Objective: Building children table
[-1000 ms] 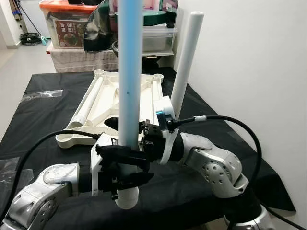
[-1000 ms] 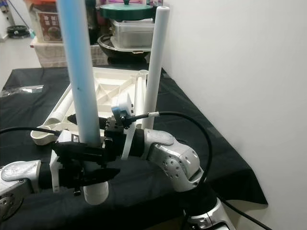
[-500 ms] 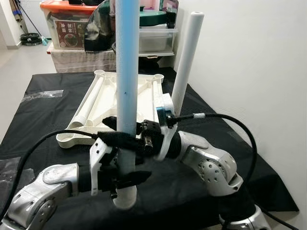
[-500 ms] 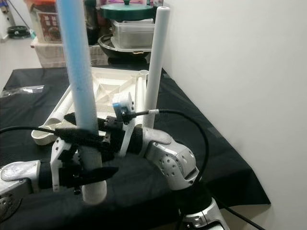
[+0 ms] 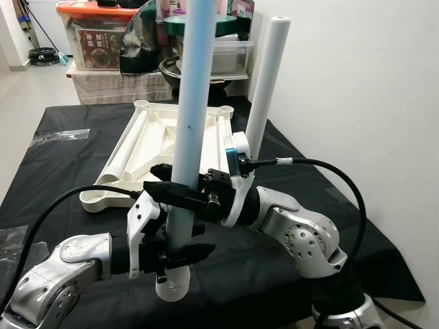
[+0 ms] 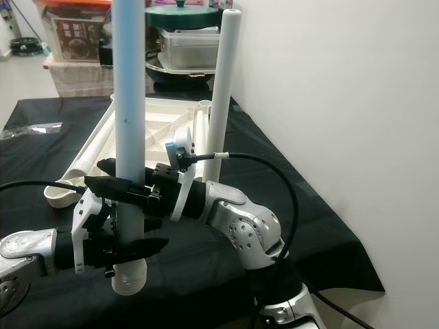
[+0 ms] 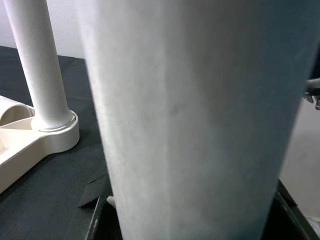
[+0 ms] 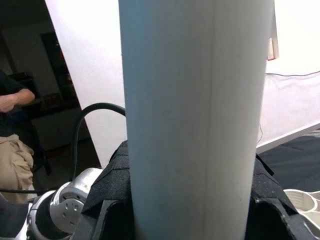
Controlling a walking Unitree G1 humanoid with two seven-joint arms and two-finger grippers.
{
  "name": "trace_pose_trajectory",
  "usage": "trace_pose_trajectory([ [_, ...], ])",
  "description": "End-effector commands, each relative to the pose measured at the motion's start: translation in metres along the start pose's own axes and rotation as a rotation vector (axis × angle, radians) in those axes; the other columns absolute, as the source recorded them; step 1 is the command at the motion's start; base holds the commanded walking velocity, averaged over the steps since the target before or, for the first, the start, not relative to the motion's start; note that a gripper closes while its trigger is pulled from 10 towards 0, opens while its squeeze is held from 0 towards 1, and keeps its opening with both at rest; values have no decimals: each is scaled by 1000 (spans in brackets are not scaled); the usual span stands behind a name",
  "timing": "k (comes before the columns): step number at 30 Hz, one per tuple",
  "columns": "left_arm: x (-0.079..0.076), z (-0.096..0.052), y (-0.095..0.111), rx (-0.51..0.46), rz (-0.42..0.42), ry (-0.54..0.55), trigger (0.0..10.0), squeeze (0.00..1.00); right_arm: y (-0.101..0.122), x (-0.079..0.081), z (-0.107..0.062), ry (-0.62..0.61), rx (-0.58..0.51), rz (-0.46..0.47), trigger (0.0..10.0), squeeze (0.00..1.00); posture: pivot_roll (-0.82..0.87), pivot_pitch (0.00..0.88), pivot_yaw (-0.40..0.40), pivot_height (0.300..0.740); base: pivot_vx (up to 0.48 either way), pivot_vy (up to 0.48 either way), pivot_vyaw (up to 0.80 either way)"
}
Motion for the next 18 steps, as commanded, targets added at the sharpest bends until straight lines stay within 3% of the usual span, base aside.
trace_pose_trajectory([
  [1, -1, -1, 11, -19, 87, -25, 10000, 0, 3, -10, -10, -57, -7, 18, 0, 0, 73, 0, -56, 740, 0, 0, 0],
  [4, 5, -3, 14, -38, 88, 6, 10000, 0, 6, -12, -11, -64, -15, 11, 0, 0, 73, 0, -56, 740, 0, 0, 0],
  [5, 10, -6, 17, -46, 105, 43, 10000, 1000, 11, -14, -13, -76, -26, 3, 0, 0, 75, 0, -55, 740, 0, 0, 0],
  [14, 23, -19, 29, -94, 123, 139, 10000, 1000, 22, -20, -20, -111, -53, -25, 0, 0, 76, 0, -55, 740, 0, 0, 0],
  [15, 27, -25, 35, -119, 114, 163, 10000, 1000, 27, -24, -24, -133, -65, -37, 0, 0, 76, 0, -55, 740, 0, 0, 0],
  [16, 27, -41, 37, -107, 106, 191, 10000, 1000, 46, -36, -36, -205, -110, -78, 0, 0, 81, 0, -60, 740, 0, 0, 0],
  [18, 26, -46, 35, -93, 101, 199, 10000, 1000, 54, -40, -41, -229, -131, -90, 0, 0, 81, 0, -60, 740, 0, 0, 0],
])
Point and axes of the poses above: a point about 5 cm out from each wrist's last joint towards the gripper, its own z axis pointing out of the wrist towards the gripper, its own y axis along the axis of the wrist's last joint, x = y × z, the point moved 4 cm from there along z, pointing out of the wrist towards the gripper, and after that the axes turned 9 degrees about z, right-handed, at the moved point
